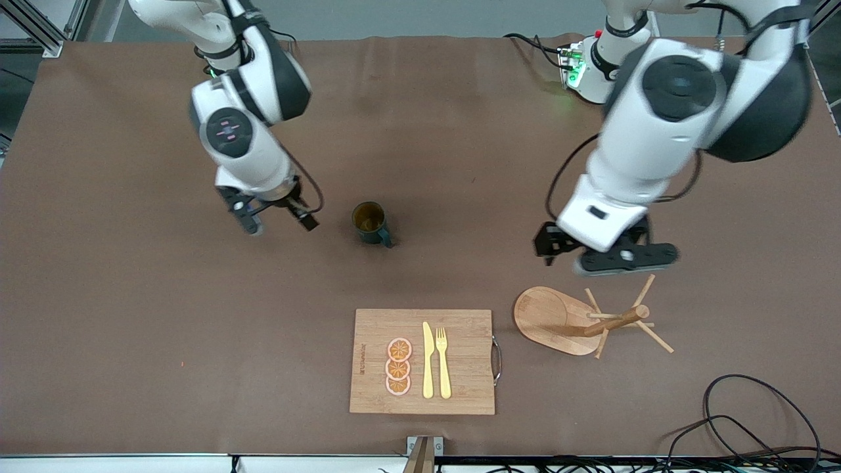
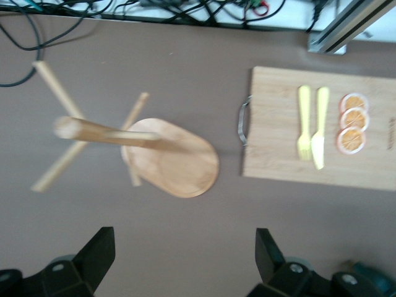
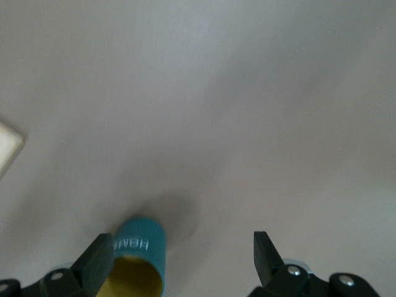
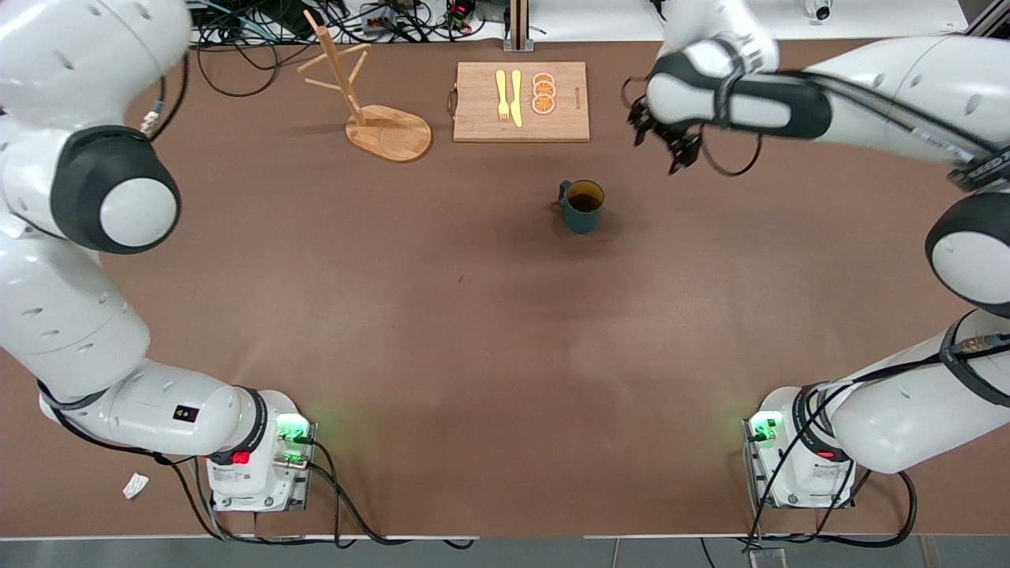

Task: Transfer cup from left to right arm and place
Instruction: 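Grasp the mug rim with the right gripper while the left gripper releases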

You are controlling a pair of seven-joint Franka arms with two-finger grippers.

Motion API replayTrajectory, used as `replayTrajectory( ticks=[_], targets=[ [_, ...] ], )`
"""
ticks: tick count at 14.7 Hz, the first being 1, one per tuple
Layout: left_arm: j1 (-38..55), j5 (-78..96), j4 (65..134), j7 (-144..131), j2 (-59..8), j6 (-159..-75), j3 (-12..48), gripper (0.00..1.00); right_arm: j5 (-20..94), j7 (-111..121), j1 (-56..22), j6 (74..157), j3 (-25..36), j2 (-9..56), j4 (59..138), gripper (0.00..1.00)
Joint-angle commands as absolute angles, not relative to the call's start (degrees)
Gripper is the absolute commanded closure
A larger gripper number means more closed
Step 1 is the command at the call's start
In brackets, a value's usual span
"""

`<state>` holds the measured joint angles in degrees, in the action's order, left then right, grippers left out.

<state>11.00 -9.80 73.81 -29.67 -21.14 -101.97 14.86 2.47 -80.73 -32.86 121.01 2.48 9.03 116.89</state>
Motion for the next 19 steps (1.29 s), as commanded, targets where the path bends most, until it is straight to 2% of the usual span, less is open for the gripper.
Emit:
replayTrajectory(
  ticks=[1,8,11,16,17,19],
  targets=[
    [6.8,-7.6,75.8,-23.2,-17.4,-97.4,15.5,0.00,3.9,-84.4,-36.2,126.3,3.2,7.7,121.2,0.00],
    [-2.5,-4.2,76.4,-12.8,-12.8,-89.6,15.5,0.00,6.8,-103.1,-40.8,136.7,3.3,14.9,121.0,0.02],
    [-6.2,-2.8,76.1,-10.0,-12.6,-88.6,15.5,0.00,6.9,-109.8,-42.4,137.3,3.3,17.9,120.5,0.03],
    [-8.7,-3.0,76.1,-9.2,-12.5,-88.3,14.9,0.00,6.9,-119.8,-44.6,136.8,3.3,18.5,119.4,0.03],
    [-9.9,-2.8,76.1,-7.1,-12.8,-88.3,14.9,0.00,6.8,-121.0,-44.9,136.7,3.3,18.5,119.5,0.07],
    [-10.4,-2.6,76.1,-2.6,-12.7,-88.3,14.5,0.00,6.7,-121.8,-45.1,136.8,3.3,19.3,119.4,0.41]
  ],
)
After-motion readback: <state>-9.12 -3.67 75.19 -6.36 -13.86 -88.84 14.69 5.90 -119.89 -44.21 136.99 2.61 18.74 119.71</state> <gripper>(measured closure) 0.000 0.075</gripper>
